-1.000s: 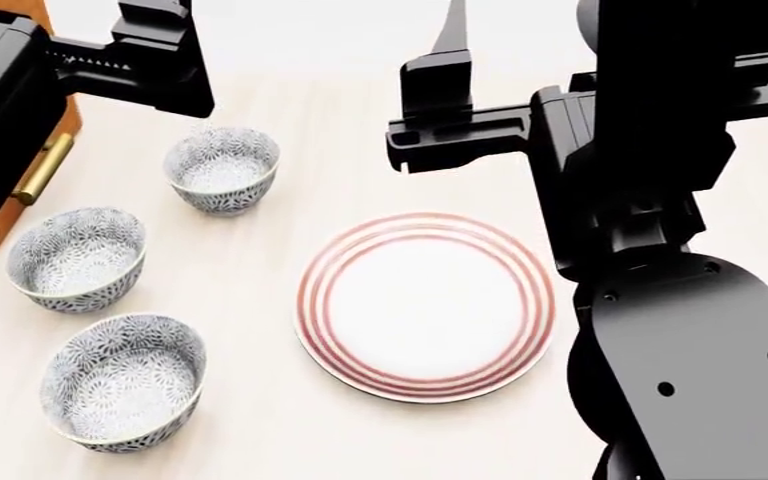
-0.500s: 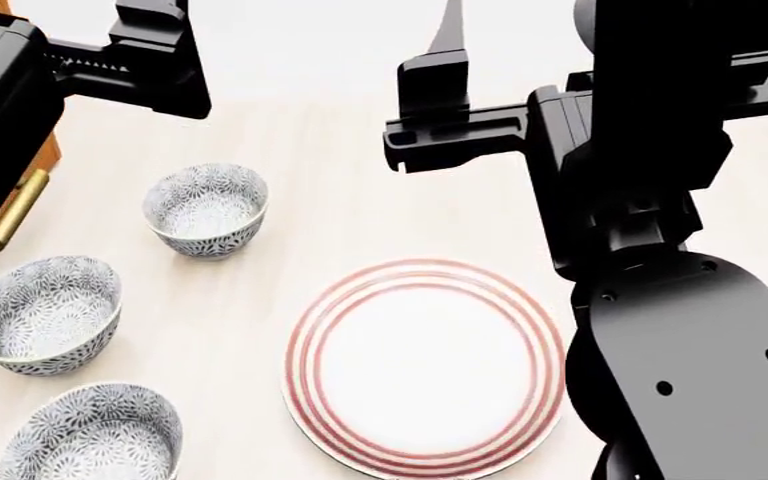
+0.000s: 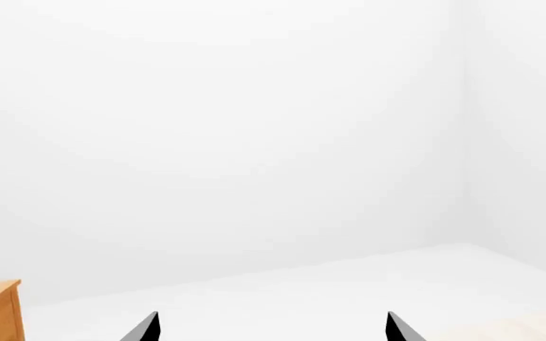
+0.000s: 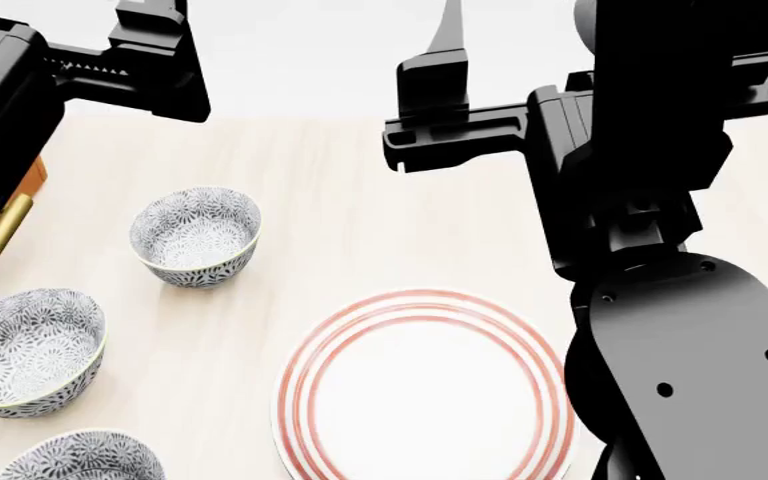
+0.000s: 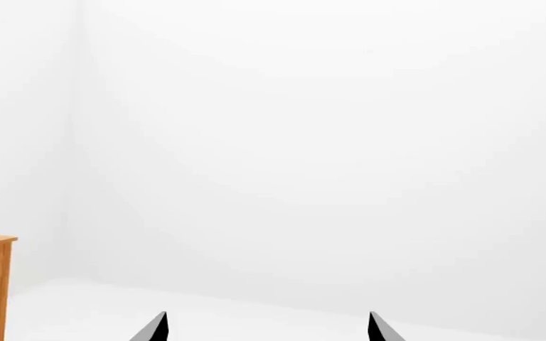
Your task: Put the bowl at the front on the plate.
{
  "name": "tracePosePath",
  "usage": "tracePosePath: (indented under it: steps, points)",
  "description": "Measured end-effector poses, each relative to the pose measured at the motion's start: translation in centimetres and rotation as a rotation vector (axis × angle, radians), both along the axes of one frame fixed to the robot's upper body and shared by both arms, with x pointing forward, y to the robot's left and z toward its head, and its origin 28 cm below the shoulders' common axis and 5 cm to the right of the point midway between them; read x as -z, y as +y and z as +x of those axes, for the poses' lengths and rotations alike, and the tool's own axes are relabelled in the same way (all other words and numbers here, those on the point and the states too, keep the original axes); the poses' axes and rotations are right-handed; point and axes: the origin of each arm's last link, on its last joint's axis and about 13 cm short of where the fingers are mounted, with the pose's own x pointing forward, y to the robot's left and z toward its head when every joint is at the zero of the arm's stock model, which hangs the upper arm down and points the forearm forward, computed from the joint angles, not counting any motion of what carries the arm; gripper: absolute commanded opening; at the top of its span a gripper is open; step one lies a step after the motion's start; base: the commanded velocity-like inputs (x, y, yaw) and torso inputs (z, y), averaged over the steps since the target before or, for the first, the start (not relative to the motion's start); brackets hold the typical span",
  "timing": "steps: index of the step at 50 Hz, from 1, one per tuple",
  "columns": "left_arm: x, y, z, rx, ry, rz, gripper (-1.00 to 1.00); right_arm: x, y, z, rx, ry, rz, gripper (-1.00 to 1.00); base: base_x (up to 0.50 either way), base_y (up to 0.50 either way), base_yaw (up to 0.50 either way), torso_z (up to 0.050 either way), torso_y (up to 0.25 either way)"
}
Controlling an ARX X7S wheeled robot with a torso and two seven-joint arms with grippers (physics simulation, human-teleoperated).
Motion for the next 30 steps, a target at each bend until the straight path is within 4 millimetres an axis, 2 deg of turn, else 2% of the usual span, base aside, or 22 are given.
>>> tracePosePath:
  steps: [9,30]
  points:
    - [0.04,-0.03,0.03,0.001,0.002,0.000,1.00,-0.02,-0.02,-0.02,-0.004,-0.002,0.000,1.00,0.10,0.00,0.00,0.000,0.000]
    - [0.24,0.05,0.18,0.009,0.060,-0.027,1.00,0.10,-0.01,0.05,-0.013,-0.009,0.001,1.00,0.00,0.00,0.00,0.000,0.000]
